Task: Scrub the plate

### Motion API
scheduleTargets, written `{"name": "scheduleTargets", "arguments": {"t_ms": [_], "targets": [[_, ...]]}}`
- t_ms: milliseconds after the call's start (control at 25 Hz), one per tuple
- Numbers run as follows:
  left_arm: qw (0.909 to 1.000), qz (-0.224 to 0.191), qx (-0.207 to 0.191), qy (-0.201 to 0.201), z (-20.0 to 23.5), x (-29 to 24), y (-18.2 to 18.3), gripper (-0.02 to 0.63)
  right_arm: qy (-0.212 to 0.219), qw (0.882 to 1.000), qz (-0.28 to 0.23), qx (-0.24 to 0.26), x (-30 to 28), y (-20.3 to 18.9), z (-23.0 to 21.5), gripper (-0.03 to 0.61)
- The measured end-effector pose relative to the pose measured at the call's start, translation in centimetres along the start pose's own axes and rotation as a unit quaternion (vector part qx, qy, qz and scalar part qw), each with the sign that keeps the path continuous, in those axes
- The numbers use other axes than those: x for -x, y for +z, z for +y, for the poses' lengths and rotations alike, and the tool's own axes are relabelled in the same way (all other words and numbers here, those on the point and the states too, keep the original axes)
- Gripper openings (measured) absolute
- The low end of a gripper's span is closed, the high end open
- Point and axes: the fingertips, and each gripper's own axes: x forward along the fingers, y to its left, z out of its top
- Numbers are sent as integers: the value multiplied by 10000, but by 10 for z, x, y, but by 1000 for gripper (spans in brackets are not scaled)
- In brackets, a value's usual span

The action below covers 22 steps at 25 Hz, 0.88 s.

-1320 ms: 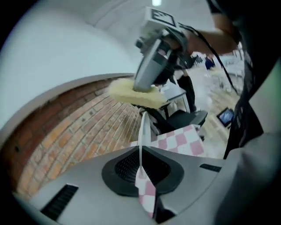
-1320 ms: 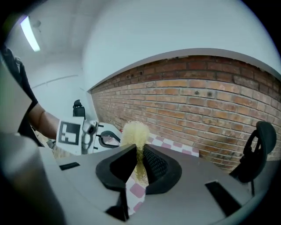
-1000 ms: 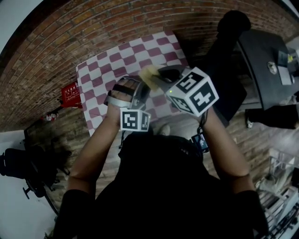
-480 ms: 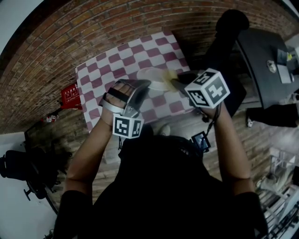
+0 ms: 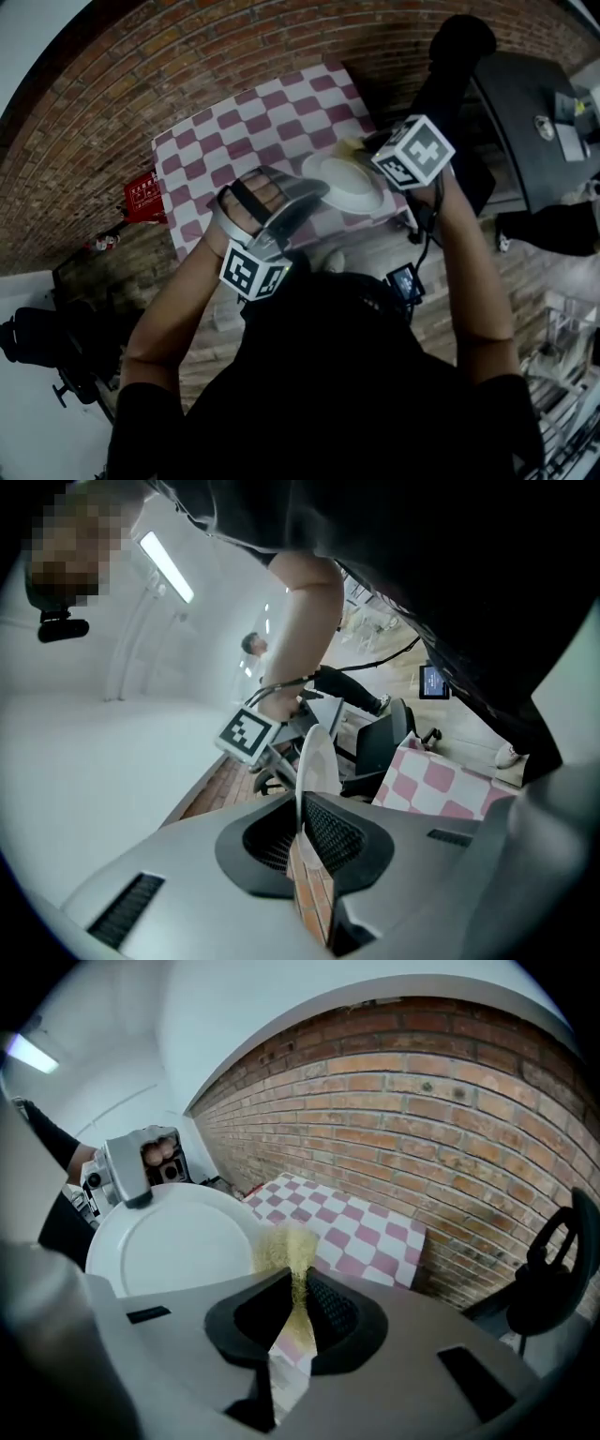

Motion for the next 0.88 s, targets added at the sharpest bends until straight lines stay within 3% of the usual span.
{"name": "scheduleTargets", "arguments": {"t_ms": [200,360,680,880], "targets": [[9995,-283,-115,-103,-2,-5,20,28,220,9981,-49,576,-4,34,25,44],[9997,-224,-51,-112,-4,-8,16,28,551,9944,-248,863,7,61,55,44],[9998,195,81,-13,-3,-6,-16,28,669,9930,-817,524,46,68,80,44],[9992,373,117,-113,-11,-13,-33,26,503,9947,-808,384,50,54,77,44]]}}
